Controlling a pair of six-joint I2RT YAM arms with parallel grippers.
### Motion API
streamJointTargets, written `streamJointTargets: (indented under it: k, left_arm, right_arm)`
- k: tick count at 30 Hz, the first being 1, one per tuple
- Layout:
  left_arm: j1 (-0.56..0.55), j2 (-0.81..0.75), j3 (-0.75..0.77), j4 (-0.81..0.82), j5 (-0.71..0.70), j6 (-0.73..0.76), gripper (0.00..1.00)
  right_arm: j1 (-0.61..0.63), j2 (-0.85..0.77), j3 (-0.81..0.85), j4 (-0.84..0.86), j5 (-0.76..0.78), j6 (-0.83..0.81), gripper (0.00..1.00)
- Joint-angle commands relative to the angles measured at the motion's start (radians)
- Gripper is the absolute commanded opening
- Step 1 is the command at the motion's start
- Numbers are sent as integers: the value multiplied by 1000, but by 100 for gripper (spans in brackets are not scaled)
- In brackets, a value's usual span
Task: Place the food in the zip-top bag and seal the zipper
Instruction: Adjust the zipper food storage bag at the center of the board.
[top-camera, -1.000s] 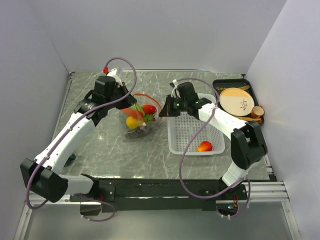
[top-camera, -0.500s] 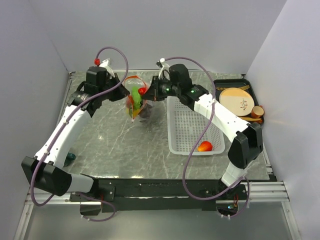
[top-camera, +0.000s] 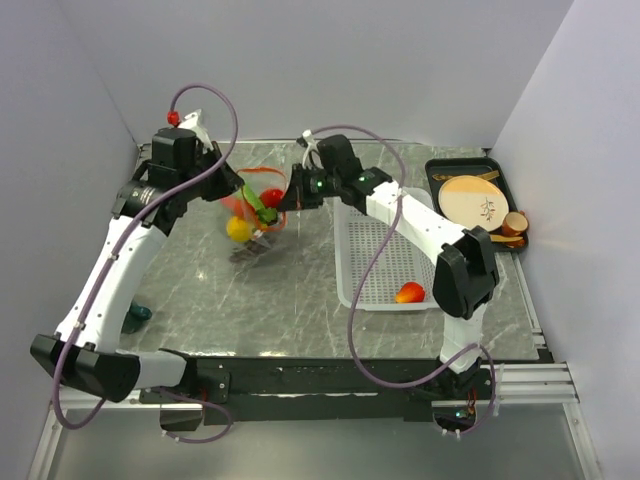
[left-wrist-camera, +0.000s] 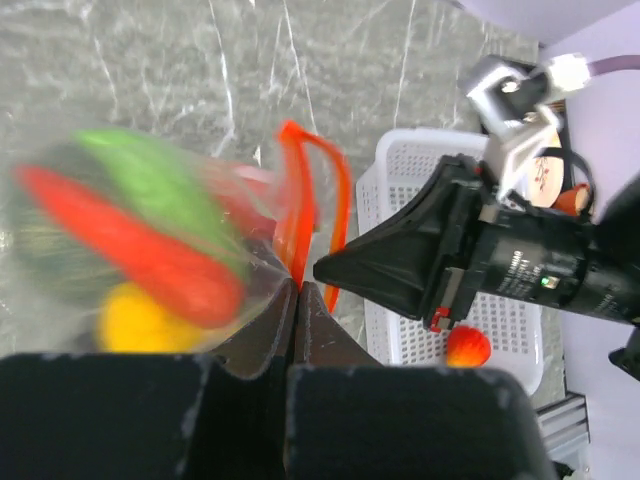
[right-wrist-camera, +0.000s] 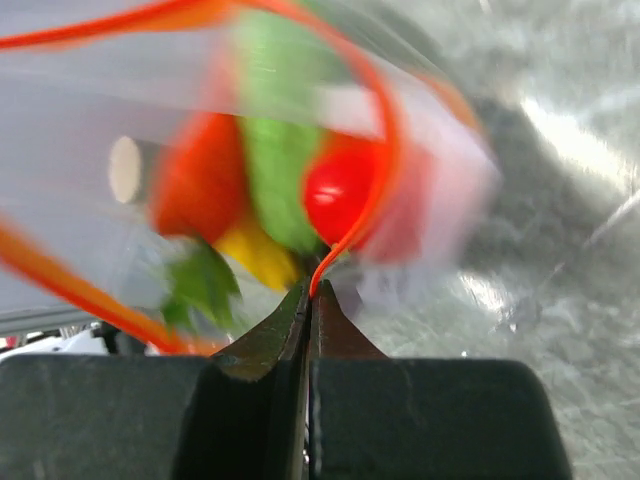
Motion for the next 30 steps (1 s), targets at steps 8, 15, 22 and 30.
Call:
streamJointTargets:
  k: [8,15,22,30]
  left_arm:
    - [-3,-30,-60,91,32,-12,1]
    - [14,19,-16,72,117,1,1]
    - [14,-24,-31,61,156,-6,1]
    - [15,25,11,10,108,41,1]
  right_arm:
    - [6,-164,-104,145,3,17,5]
    - [12,-87,-19,3,6,-20,7]
    - [10,-95,-81,23,12,-1,9]
    - [9,-21,-22,-16,-14,1,11]
